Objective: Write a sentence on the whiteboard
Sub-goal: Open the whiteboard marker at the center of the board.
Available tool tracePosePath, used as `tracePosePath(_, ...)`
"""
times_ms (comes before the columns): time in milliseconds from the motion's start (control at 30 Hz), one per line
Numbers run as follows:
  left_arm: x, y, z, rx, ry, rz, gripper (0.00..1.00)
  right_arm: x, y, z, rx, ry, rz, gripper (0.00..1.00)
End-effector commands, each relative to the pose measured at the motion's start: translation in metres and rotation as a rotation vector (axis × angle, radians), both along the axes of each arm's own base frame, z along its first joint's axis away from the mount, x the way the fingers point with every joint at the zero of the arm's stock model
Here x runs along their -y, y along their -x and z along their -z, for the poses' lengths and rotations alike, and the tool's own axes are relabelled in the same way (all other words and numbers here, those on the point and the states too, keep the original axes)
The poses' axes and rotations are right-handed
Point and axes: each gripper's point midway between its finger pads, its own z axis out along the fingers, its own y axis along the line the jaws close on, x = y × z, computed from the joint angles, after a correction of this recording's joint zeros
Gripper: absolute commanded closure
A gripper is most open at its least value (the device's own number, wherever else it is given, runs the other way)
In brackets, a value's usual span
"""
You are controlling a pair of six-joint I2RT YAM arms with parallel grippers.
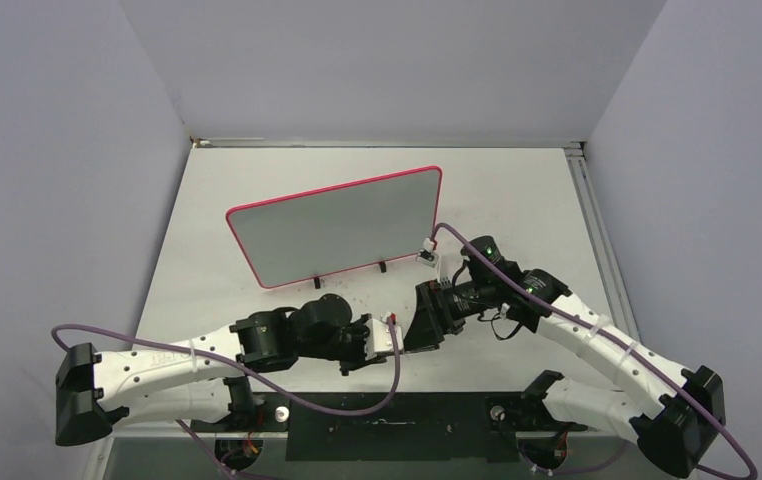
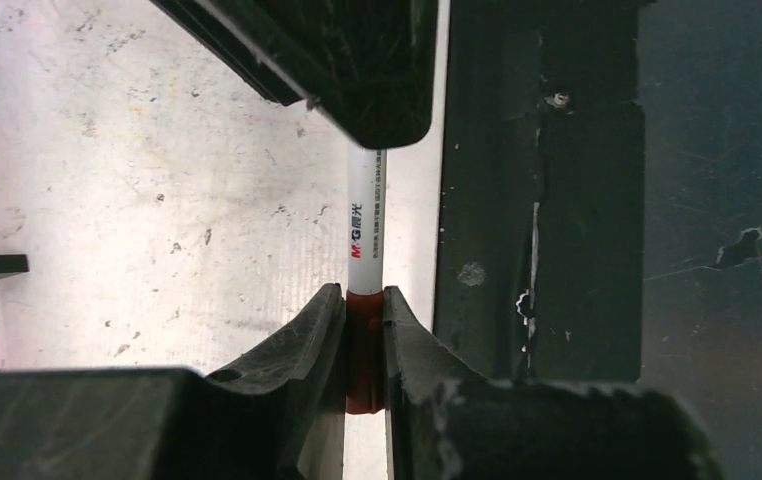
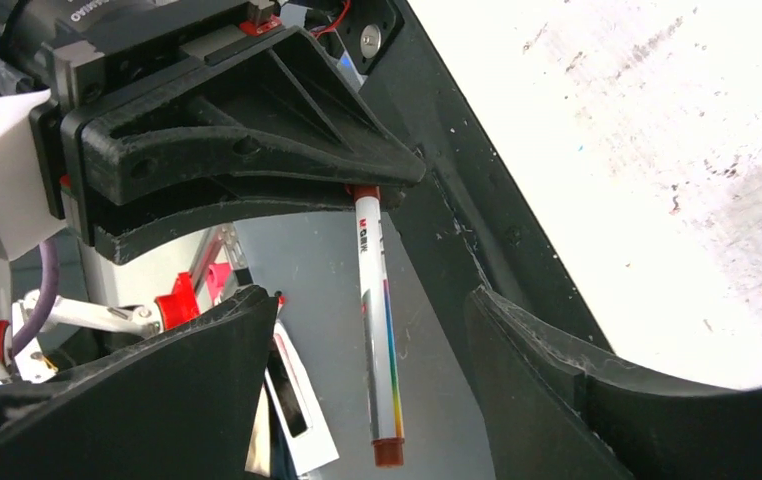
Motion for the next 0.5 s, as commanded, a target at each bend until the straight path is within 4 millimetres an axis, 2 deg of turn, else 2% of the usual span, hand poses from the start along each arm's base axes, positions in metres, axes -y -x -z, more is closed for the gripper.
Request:
tracePosePath(0, 0.013, 0.007, -0.025, -0.049, 0.074, 0.045, 1.00, -0.010, -0.003, -0.007, 0.011, -0.049, 0.043, 0.34)
tracePosePath(100, 0.014, 0.007, -0.025, -0.065, 0.073, 0.045, 1.00, -0.012, 0.001, -0.003, 0.014, -0.034, 0.035, 0.46)
tracePosePath(167, 0.014, 0.006, -0.024, -0.075, 0.071, 0.042, 1.00, -0.016, 0.007, 0.000, 0.006, -0.029, 0.019, 0.51)
tracePosePath(300, 0.014, 0.004, -0.024, -0.085, 0.066, 0.036, 1.00, -0.022, 0.016, 0.003, 0.006, -0.013, -0.008, 0.53)
tracePosePath(467, 0.014, 0.001, -0.026, -0.094, 0.077, 0.021, 1.00, -0.022, 0.016, 0.007, 0.011, -0.013, 0.021, 0.54)
